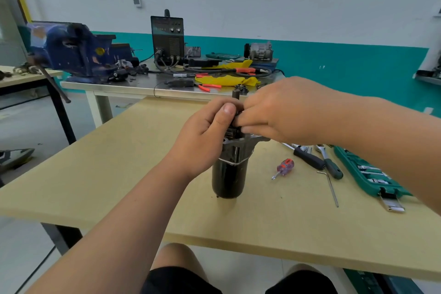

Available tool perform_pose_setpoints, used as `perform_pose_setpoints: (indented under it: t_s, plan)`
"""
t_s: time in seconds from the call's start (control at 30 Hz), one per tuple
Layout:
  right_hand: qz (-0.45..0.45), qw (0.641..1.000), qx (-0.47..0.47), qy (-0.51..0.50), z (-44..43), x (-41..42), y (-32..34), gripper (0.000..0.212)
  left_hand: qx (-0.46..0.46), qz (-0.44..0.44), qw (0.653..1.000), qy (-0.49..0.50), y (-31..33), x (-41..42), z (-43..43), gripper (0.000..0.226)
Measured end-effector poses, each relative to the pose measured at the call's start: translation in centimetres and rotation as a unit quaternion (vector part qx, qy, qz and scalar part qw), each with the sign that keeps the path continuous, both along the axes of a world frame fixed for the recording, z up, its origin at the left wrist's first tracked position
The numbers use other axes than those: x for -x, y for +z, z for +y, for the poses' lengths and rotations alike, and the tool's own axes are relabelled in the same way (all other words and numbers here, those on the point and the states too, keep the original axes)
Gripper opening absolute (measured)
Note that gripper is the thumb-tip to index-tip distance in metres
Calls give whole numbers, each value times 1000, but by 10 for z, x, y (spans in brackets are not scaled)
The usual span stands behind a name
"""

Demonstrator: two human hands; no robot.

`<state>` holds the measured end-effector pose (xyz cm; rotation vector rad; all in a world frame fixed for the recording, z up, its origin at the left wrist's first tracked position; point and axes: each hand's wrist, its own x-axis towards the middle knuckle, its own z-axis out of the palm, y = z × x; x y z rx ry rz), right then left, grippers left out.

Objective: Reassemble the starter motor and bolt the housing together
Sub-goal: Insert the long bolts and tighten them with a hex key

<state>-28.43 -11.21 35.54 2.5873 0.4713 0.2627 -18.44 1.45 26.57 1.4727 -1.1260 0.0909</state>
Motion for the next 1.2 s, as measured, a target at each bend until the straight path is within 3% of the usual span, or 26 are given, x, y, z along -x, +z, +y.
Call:
perform_pose_setpoints:
  t_s: [0.07,0.17,0.4,0.57,0.73,0.87,1.0,1.1,1.2]
  plan:
    - [31,993,-113,-25,2,-1,1,25,-1,-7,1000,2,0,0,0,25]
    - [15,983,-176,-60,5,-6,2,20,3,-7,1000,-3,0,1,0,25]
    - [-19,986,-127,-107,20,-2,1,21,19,-9,1000,-5,0,3,0,28]
    - [-7,988,-79,-132,28,-3,8,36,27,-8,1000,9,-1,6,-1,23]
    - [-23,974,-95,-204,42,-14,0,31,26,-18,998,46,-2,10,-6,22]
    - [5,978,-88,-187,30,-8,5,34,20,-39,998,54,-3,10,-7,27]
    - [-25,978,-110,-178,29,-4,2,35,20,-48,997,58,-5,11,-6,27]
    - [-20,964,-146,-220,33,-9,1,29,27,-43,996,73,-5,13,-8,28]
    - [-36,958,-115,-261,40,-13,-3,25,36,-33,992,113,-6,18,-13,27]
